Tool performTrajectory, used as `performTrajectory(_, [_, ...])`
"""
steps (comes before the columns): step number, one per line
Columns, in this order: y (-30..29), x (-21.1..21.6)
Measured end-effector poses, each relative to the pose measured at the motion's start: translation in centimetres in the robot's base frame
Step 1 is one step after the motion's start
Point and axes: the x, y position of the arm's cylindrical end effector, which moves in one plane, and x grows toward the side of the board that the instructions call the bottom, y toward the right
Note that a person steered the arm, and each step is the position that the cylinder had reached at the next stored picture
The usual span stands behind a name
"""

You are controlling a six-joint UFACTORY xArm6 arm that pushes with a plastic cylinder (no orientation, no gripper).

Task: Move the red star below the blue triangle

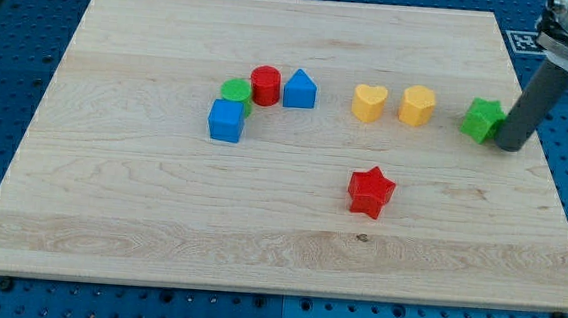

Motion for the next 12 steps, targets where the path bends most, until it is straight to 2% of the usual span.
performTrajectory(1, [-0.3,0.0])
performTrajectory(3, [-1.3,7.9])
performTrajectory(4, [-4.6,10.5])
performTrajectory(7, [-25.0,10.2])
performTrajectory(9, [-23.8,11.0])
performTrajectory(11, [-24.7,6.3])
performTrajectory(12, [-24.1,6.6])
